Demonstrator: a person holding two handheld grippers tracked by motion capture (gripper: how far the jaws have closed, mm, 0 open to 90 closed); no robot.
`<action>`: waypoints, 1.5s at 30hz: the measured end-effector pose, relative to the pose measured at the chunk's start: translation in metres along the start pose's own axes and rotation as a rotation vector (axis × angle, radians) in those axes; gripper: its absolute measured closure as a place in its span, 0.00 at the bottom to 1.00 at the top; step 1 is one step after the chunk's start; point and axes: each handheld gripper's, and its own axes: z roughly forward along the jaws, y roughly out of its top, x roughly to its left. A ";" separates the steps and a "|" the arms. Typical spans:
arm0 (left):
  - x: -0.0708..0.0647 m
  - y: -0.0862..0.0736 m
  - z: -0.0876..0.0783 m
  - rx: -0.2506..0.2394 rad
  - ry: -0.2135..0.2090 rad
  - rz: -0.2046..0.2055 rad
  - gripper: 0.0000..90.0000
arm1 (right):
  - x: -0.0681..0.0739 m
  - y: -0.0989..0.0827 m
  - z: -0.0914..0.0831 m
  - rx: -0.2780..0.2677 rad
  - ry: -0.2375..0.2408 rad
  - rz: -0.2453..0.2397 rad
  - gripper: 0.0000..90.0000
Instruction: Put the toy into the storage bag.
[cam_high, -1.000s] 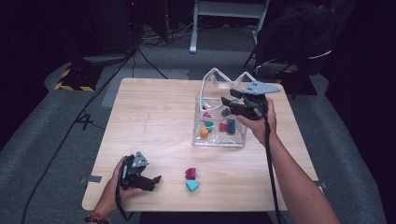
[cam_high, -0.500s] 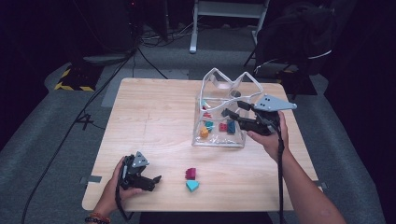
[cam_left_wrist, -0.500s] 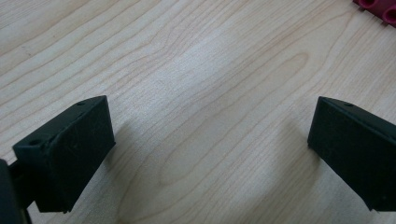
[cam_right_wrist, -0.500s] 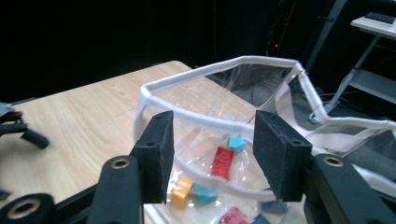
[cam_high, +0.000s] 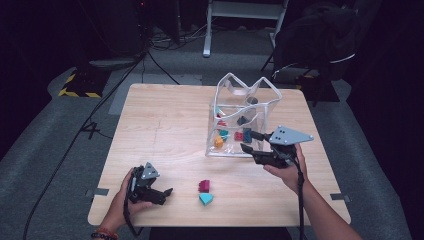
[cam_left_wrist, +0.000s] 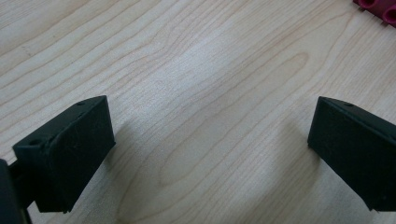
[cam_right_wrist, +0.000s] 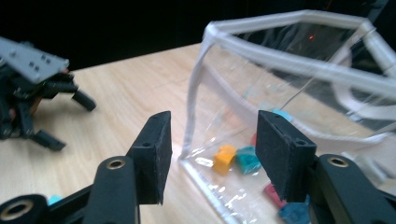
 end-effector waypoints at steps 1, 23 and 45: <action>0.000 0.000 0.000 0.000 0.000 -0.001 0.01 | 0.002 -0.003 0.002 0.005 0.006 -0.001 0.52; 0.000 0.000 0.000 0.000 0.000 -0.001 0.01 | 0.048 -0.047 0.034 0.096 0.178 0.003 0.50; 0.000 0.000 0.000 0.000 0.000 0.000 0.01 | 0.099 -0.089 0.065 0.181 0.355 -0.031 0.49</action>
